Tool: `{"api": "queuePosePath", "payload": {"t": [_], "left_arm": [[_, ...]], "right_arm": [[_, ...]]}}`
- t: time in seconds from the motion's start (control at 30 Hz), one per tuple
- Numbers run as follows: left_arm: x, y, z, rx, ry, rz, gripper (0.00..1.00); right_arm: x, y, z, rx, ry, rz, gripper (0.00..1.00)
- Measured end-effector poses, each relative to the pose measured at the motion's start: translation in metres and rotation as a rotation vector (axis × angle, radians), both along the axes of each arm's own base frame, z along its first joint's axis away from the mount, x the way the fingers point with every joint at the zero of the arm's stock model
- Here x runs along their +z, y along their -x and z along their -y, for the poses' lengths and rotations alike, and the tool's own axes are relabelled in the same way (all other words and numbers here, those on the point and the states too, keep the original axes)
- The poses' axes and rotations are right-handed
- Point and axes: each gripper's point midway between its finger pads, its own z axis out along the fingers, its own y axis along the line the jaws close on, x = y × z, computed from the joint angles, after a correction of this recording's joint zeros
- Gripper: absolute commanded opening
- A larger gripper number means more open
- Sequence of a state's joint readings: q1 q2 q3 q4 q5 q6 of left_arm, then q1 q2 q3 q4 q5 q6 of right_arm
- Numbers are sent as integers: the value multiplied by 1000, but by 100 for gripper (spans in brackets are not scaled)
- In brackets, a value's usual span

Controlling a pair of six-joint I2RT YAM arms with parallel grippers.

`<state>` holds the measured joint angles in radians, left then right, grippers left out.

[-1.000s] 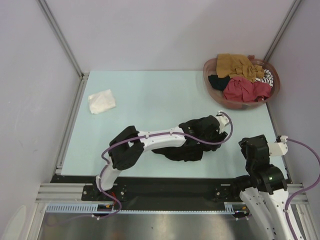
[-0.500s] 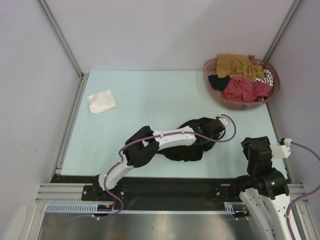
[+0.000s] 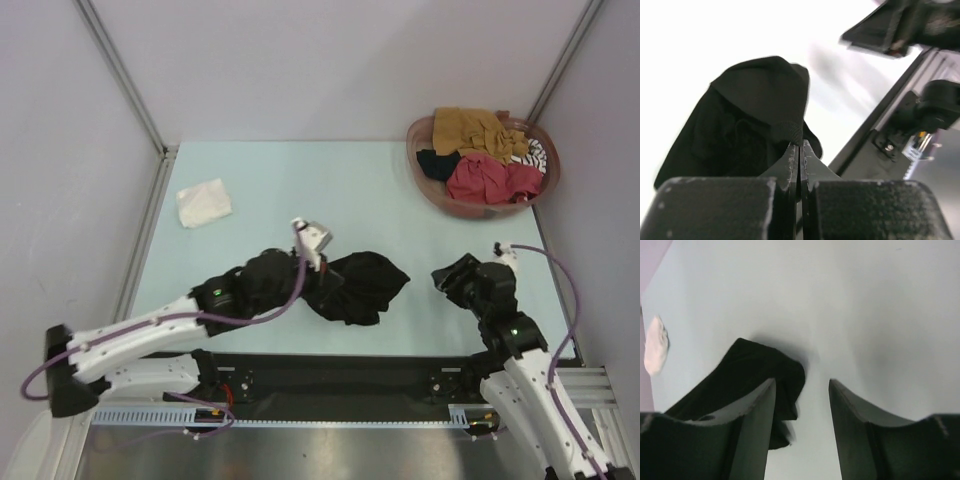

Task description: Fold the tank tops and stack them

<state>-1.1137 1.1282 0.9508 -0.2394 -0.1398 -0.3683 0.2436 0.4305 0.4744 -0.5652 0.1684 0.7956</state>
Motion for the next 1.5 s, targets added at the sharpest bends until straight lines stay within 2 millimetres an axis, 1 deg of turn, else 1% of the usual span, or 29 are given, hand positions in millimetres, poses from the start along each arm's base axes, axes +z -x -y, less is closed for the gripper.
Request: {"api": "queuePosePath", "payload": {"t": [0.1, 0.17, 0.23, 0.3, 0.43, 0.53, 0.6, 0.63, 0.67, 0.73, 0.83, 0.87, 0.97, 1.03, 1.13, 1.2, 1.3, 1.37, 1.47, 1.5], "left_arm": [[10, 15, -38, 36, 85, 5, 2], [7, 21, -62, 78, 111, -4, 4], [4, 25, -83, 127, 120, -17, 9], [6, 25, -105, 197, 138, -25, 8], [6, 13, -147, 394, 155, -31, 4], [4, 1, -173, 512, 106, -25, 2], [12, -6, -186, 571, 82, -13, 0], [24, -11, -193, 602, 78, 0, 1], [33, -15, -196, 619, 78, 13, 0], [62, -21, -202, 652, 88, 53, 0], [104, -26, -207, 667, 125, 115, 0], [114, -27, -209, 668, 132, 133, 0], [138, -28, -211, 666, 152, 171, 0], [148, -30, -209, 662, 152, 187, 0], [151, -33, -206, 655, 132, 195, 0], [150, -35, -203, 648, 116, 196, 0], [153, -38, -200, 639, 98, 201, 0], [158, -38, -199, 633, 99, 206, 0], [167, -38, -199, 631, 106, 216, 0], [171, -38, -200, 631, 109, 219, 0]], "right_arm": [[-23, -6, -32, 177, -31, -59, 59], [-33, -7, -52, 281, -49, -85, 65], [-37, -6, -70, 374, -54, -89, 70], [-37, -2, -90, 470, -48, -75, 71], [-38, 8, -127, 629, -30, -49, 71], [-44, 13, -145, 710, -13, -50, 72], [-45, 18, -156, 766, 6, -32, 72], [-44, 21, -164, 803, 20, -2, 73], [-43, 24, -168, 827, 28, 20, 73], [-43, 30, -178, 879, 45, 73, 72], [-50, 37, -187, 925, 64, 100, 70], [-53, 40, -190, 938, 70, 101, 70], [-57, 47, -200, 980, 91, 117, 70], [-57, 56, -212, 1026, 104, 142, 70], [-64, 71, -228, 1096, 131, 152, 70], [-71, 75, -236, 1125, 149, 143, 70], [-81, 77, -249, 1152, 177, 118, 69], [-84, 75, -262, 1162, 188, 117, 70], [-85, 84, -293, 1214, 197, 137, 74], [-85, 88, -305, 1232, 196, 146, 78]]}}
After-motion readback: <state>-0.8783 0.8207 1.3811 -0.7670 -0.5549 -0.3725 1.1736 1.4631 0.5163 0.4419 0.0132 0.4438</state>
